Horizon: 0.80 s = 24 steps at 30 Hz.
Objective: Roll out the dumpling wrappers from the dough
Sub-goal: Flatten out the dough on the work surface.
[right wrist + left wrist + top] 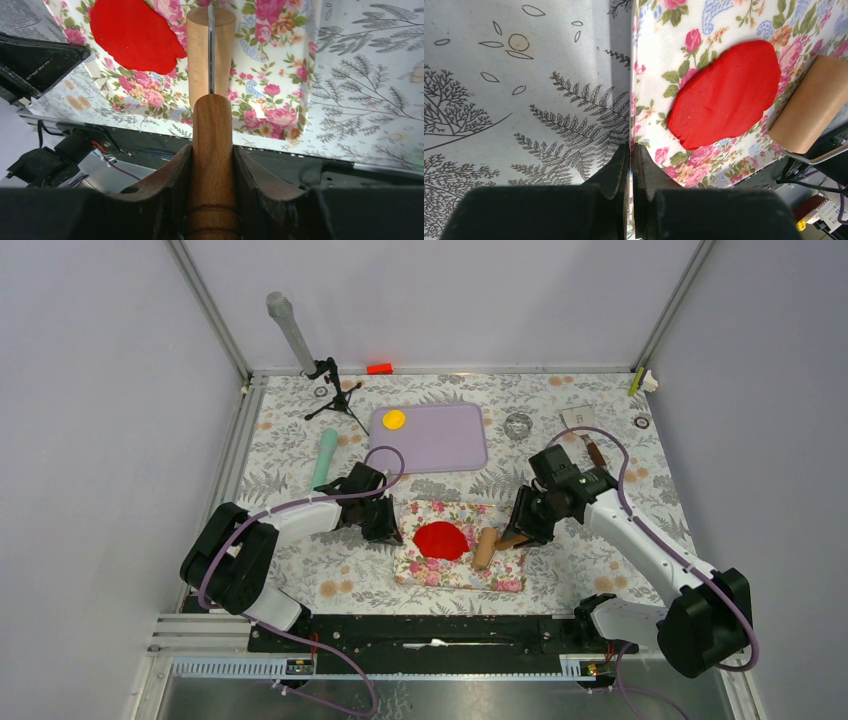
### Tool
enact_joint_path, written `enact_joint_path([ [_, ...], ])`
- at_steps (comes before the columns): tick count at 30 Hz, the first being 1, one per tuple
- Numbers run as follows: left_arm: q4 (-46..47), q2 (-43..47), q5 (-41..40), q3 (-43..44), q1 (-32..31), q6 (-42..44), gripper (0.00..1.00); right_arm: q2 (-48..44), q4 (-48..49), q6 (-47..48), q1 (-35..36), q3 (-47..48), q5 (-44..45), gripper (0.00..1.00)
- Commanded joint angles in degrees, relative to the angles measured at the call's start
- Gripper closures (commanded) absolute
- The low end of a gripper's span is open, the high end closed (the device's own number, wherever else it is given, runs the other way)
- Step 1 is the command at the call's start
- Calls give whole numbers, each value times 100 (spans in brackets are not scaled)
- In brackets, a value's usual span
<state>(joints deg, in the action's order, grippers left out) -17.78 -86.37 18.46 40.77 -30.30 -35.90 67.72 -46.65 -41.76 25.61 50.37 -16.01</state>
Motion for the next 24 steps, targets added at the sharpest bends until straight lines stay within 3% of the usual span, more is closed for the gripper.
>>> enact_joint_path([
  [1, 267, 83, -33, 91, 33, -40, 100, 254, -625, 113, 155, 856, 223, 100],
  [11, 289, 139, -10, 38, 33, -68, 100, 1109, 707, -429, 782, 1196, -381, 100],
  [19, 310, 112, 36, 35, 33, -93, 100, 1311, 1474, -1137, 826, 229, -299, 100],
  [24, 289, 145, 37, 53, 33, -83, 100, 1658, 1708, -1202, 831, 119, -160, 100],
])
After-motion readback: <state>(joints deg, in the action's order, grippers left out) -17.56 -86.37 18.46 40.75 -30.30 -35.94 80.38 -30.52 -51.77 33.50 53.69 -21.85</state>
